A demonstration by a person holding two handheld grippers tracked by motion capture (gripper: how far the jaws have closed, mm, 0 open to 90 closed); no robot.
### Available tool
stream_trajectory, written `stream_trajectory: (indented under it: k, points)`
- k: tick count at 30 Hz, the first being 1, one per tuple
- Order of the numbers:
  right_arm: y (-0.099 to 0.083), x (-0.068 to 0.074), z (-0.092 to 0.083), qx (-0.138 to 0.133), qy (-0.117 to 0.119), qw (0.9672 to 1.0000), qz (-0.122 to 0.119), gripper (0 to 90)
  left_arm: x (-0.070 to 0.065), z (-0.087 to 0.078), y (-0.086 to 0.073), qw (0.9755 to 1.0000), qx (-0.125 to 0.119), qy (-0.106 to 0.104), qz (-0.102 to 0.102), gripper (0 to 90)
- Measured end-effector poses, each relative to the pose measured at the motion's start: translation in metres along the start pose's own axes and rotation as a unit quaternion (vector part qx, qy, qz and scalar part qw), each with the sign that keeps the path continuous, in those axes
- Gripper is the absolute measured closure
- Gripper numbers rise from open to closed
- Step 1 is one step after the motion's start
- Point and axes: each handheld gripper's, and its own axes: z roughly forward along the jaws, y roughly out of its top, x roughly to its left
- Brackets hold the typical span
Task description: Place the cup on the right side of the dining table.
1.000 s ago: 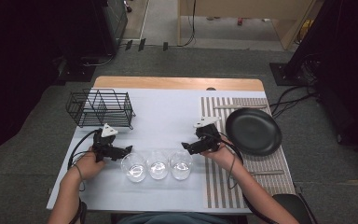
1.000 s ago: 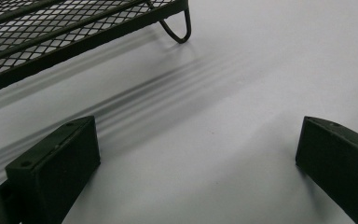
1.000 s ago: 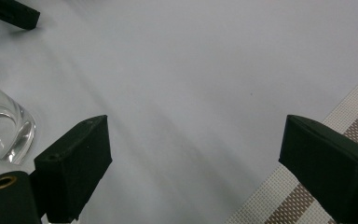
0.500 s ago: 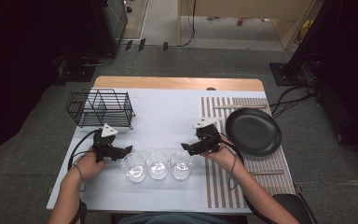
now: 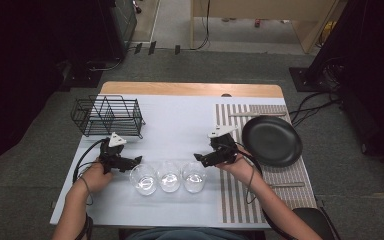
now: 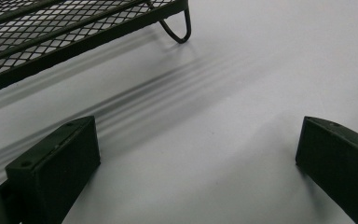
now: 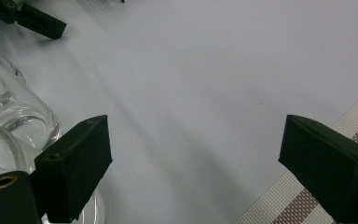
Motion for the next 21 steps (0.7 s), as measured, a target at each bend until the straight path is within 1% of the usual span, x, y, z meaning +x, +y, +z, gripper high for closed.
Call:
stream_trajectory:
  k: [9,12,21]
  points:
    - [0.0029,0.0035,-0.0052,-0.006,0.003,1.0000,-0.001,9.1,0.0000,0.0000,0.0000,1.0000,0.000,0.000,0.000,0.0]
    - [0.0038,0.0047,-0.0057,-0.008,0.005,1.0000,0.003,9.1,0.0000,0.0000,0.0000,1.0000,0.000,0.000,0.000,0.0]
    - [0.0066,0.0081,-0.0087,-0.013,0.008,0.9999,-0.001,9.1,0.0000,0.0000,0.0000,1.0000,0.000,0.000,0.000,0.0]
